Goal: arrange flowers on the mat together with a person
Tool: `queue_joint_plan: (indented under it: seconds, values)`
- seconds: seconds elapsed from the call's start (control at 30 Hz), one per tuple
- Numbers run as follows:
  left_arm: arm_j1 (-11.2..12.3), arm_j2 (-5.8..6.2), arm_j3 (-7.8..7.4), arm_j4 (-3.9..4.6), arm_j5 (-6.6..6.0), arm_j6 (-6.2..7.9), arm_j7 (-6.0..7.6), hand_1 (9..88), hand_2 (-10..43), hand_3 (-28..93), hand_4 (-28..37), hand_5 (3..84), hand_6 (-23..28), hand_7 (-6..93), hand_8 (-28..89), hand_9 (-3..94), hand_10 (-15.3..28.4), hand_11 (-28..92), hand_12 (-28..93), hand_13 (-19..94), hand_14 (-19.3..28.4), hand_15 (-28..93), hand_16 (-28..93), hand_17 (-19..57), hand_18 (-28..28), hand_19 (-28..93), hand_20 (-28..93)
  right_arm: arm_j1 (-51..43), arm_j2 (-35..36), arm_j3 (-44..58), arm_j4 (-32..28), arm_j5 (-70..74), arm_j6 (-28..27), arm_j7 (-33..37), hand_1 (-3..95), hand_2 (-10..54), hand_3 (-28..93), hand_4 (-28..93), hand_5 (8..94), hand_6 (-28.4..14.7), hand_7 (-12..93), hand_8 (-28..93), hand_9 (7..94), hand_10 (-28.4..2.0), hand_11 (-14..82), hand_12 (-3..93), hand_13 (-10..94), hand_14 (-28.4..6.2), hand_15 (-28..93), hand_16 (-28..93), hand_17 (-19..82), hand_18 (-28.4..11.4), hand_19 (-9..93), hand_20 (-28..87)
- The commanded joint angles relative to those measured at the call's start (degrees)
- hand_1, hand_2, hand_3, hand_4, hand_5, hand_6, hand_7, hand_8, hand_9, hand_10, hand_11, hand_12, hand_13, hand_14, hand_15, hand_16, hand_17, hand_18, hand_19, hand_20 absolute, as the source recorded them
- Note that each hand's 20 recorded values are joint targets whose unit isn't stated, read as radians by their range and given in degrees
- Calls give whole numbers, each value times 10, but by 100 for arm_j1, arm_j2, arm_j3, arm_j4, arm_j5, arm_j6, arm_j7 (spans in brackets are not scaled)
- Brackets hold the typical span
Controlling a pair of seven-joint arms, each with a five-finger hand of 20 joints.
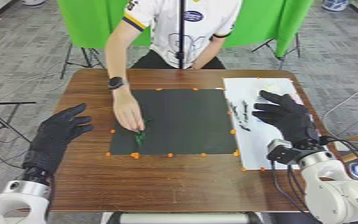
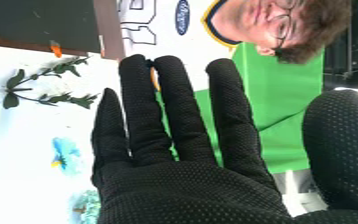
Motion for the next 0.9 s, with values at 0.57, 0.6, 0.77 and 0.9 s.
queue_joint_plan:
  seconds: [0.57, 0.6, 0.77, 0.9]
  values:
    - [-12, -35, 35, 24, -8, 9, -41, 276, 51, 791, -237, 361, 91, 189, -124, 335, 198, 370, 90, 248, 258, 639, -135, -73, 223, 566, 69, -41, 9, -5, -21, 8, 65, -69, 142, 144, 753, -272, 453, -1, 211, -151, 474, -195, 201, 121, 315, -213, 471, 41, 1, -194, 463, 154]
    - [3, -44, 25, 12, -6, 11, -51, 277, 51, 791, -237, 361, 91, 189, -124, 335, 198, 370, 90, 248, 258, 639, -135, -73, 222, 566, 69, -41, -3, -1, -19, 2, 55, -52, 142, 144, 753, -272, 453, -1, 211, -151, 474, -195, 201, 122, 315, -213, 471, 41, 1, -194, 462, 154]
    - [30, -35, 18, 11, -11, 15, -28, 277, 50, 791, -237, 361, 91, 189, -123, 334, 198, 371, 90, 248, 258, 640, -135, -73, 223, 567, 69, -43, -3, 7, -21, -1, 40, -58, 141, 144, 755, -271, 453, -2, 210, -150, 474, -195, 201, 122, 315, -213, 471, 41, 1, -195, 463, 155]
    - [42, -19, 20, 8, -27, 33, -4, 277, 51, 791, -238, 361, 90, 189, -123, 334, 199, 370, 90, 248, 258, 639, -135, -73, 223, 567, 69, -37, 12, 1, -26, 5, 57, -72, 142, 143, 755, -271, 453, -2, 210, -150, 474, -195, 201, 122, 315, -213, 472, 41, 1, -195, 463, 155]
